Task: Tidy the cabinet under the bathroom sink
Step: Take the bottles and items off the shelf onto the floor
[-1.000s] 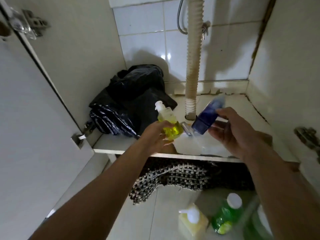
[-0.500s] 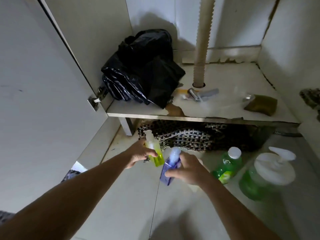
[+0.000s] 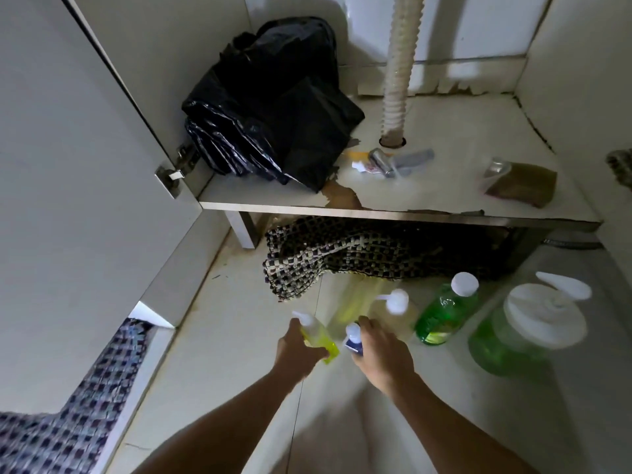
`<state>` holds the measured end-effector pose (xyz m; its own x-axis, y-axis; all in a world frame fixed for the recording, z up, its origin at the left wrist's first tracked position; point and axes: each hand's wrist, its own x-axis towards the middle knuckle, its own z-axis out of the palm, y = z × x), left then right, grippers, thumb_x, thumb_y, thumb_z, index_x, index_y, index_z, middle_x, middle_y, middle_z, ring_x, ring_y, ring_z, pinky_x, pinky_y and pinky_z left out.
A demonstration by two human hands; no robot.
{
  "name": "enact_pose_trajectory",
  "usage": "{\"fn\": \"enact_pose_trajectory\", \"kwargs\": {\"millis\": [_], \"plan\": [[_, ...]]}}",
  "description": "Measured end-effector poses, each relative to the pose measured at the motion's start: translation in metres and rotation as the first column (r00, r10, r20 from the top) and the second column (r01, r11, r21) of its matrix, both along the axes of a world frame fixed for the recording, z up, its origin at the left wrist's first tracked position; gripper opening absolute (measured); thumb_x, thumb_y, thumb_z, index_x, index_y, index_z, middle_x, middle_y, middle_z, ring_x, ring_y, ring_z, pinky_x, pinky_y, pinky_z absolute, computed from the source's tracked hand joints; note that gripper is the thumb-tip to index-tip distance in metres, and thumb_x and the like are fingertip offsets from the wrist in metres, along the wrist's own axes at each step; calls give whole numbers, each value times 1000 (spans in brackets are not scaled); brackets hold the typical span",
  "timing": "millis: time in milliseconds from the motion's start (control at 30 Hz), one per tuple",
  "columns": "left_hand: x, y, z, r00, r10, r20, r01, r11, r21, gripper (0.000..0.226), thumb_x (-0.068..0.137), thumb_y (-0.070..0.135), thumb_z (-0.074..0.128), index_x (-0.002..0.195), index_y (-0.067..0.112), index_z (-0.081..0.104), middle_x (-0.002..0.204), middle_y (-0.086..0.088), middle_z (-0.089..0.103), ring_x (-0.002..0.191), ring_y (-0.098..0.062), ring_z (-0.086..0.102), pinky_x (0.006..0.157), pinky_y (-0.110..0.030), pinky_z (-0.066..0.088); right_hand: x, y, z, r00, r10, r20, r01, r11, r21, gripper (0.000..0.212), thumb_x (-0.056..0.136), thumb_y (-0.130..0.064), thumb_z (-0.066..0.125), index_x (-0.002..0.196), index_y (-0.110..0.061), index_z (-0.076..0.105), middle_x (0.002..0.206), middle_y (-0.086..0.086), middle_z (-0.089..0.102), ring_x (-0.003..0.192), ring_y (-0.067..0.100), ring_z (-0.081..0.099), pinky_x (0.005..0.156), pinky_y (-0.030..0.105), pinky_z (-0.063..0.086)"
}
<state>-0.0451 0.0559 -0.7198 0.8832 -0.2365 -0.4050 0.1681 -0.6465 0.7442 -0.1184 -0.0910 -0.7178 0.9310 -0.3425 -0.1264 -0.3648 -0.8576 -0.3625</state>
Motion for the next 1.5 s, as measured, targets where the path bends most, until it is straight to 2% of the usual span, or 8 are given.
{"fn": "enact_pose_trajectory", "kwargs": {"millis": [333, 533, 700, 767, 900, 1067, 1267, 1500], "plan": [[-14, -31, -9, 990, -65, 127, 68, 998, -18, 55, 69, 11, 79, 101, 16, 35, 85, -2, 52, 68, -20, 43, 48, -8, 36, 15, -27, 2, 982, -179, -55, 184, 976, 113, 43, 86, -32, 65, 119, -14, 46, 118, 5, 55, 111, 24, 58, 81, 36, 52], [2, -29, -2, 977, -210, -37, 213, 962, 174, 73, 64, 23, 86, 116, 13, 35, 101, -2, 54, 85, -21, 52, 59, -19, 40, 17, -32, 41, 963, -147, -225, 182, 973, 142, 22, 87, -20, 64, 102, -10, 51, 118, 11, 60, 110, 28, 60, 82, 32, 49], [44, -31, 55, 758, -563, -330, 583, 358, 729, 58, 75, 16, 78, 125, 2, 52, 128, -16, 57, 114, -29, 60, 92, -33, 52, 30, -47, 120, 963, -11, -271, 45, 992, 121, 3, 81, -12, 62, 81, -9, 62, 88, 5, 65, 94, 22, 61, 58, 23, 41], [66, -48, 91, 722, -626, -295, 570, 296, 767, 43, 84, 11, 69, 124, -1, 56, 125, -16, 61, 110, -27, 63, 89, -33, 54, 44, -59, 154, 977, 32, -210, 0, 988, 151, 14, 76, -8, 60, 64, -9, 54, 65, 5, 56, 72, 23, 61, 52, 20, 43], [113, -96, 166, 788, -614, 42, 438, 607, 663, 27, 91, 11, 59, 116, 2, 62, 107, -19, 68, 71, -22, 67, 62, -29, 56, 62, -112, 219, 1000, -20, -8, 21, 991, 131, 10, 79, -12, 69, 87, -7, 68, 75, 10, 70, 70, 23, 71, 71, 37, 61], [127, -165, 204, 655, -524, 545, 428, 851, 304, 36, 83, 25, 72, 117, 14, 67, 113, -7, 69, 101, -22, 64, 89, -25, 47, 48, -219, 261, 938, -273, 215, 266, 962, 63, 11, 86, -13, 63, 88, -6, 72, 82, 9, 71, 69, 19, 66, 60, 28, 55], [105, -210, 178, 578, -601, 552, 480, 798, 365, 50, 84, 42, 67, 130, 25, 56, 137, 3, 53, 122, -18, 52, 103, -35, 41, 34, -291, 183, 885, -461, 57, 464, 885, -47, 20, 87, -15, 53, 95, -5, 68, 92, 13, 68, 71, 22, 59, 54, 25, 46], [83, -215, 172, 557, -650, 517, 421, 757, 500, 62, 82, 65, 53, 130, 27, 56, 136, 6, 54, 126, -14, 47, 103, -32, 37, 57, -305, 150, 839, -502, 209, 523, 850, -59, 31, 87, -25, 60, 117, -16, 62, 116, 10, 55, 100, 29, 58, 83, 35, 49]]}}
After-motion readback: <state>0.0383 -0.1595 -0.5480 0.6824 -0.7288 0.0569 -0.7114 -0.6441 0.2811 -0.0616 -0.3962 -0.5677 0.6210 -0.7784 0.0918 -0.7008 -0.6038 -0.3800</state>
